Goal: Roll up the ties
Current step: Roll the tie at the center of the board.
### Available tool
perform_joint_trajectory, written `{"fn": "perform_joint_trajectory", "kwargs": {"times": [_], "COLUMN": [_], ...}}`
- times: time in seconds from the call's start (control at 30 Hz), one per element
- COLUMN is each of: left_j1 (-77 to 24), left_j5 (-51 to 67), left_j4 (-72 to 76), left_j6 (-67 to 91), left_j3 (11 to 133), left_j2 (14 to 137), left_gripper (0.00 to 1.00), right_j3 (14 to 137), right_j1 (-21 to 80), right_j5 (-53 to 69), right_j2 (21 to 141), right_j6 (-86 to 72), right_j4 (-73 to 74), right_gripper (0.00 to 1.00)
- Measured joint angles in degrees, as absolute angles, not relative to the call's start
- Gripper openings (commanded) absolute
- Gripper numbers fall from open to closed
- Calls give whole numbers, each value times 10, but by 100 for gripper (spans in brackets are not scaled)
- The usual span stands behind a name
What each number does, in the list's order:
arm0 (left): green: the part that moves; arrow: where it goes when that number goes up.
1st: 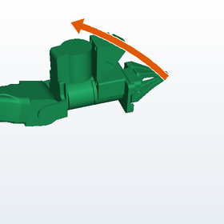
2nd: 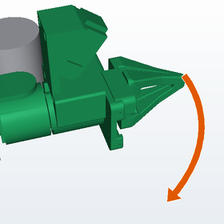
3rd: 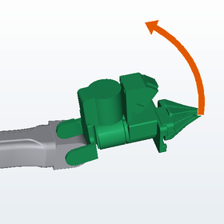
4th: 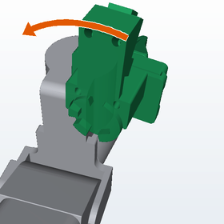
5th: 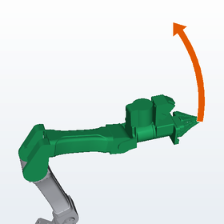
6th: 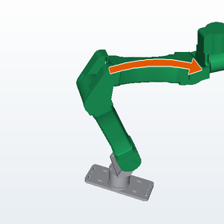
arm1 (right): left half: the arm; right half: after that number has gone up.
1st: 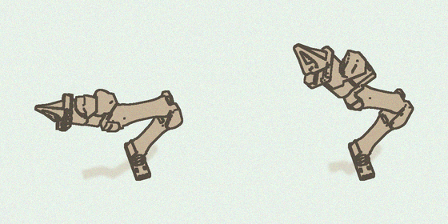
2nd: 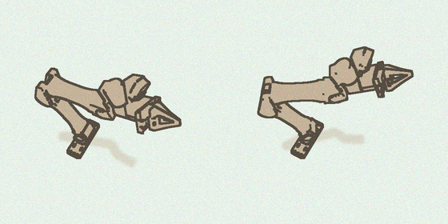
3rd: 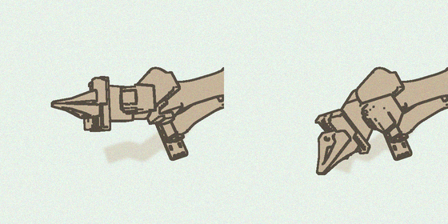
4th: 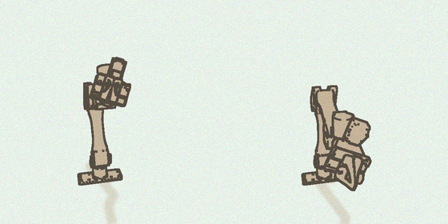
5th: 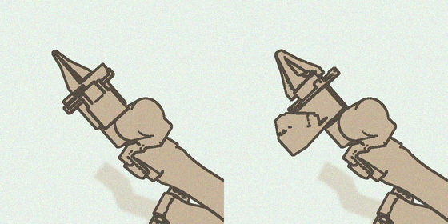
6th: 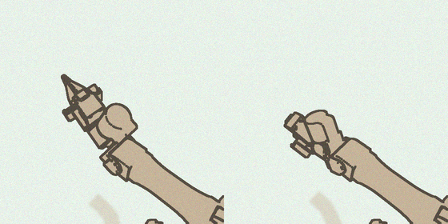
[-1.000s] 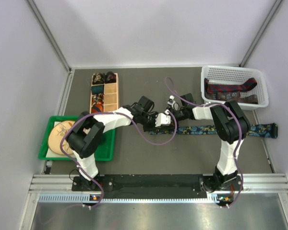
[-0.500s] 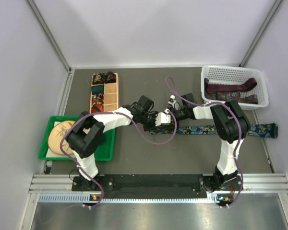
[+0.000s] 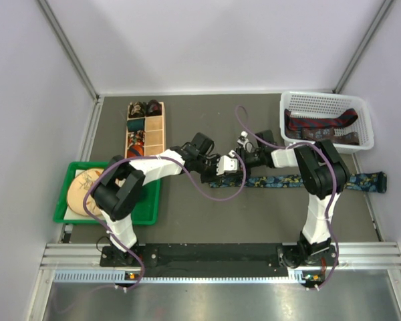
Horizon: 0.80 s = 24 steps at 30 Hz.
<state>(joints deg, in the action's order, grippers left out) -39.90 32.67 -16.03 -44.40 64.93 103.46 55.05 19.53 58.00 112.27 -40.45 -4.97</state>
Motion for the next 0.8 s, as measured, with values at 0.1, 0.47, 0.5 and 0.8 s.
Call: {"fn": "perform_joint_trajectory", "kwargs": {"times": [0.1,0.47,0.5,0.8], "left_j1": [-398,-398,-398,-392], "left_j5": [332,336,336,329], "left_j4": [-158,-148,-148,-131], "left_j6": [-440,-426,-425,-419], "left_j3": [649,649,649,631], "left_j2": [1034,1034,1034,1034], "left_gripper": [24,23,23,23], "right_j3": [548,547,547,517], "right_j1": [193,193,192,180], "right_j5": [580,590,590,602], "right_j2": [1123,1131,1131,1131], "right_j6": [-413,-426,-425,-417], "right_j4": [-67,-83,-82,-74], "right_gripper": [26,30,32,35]}}
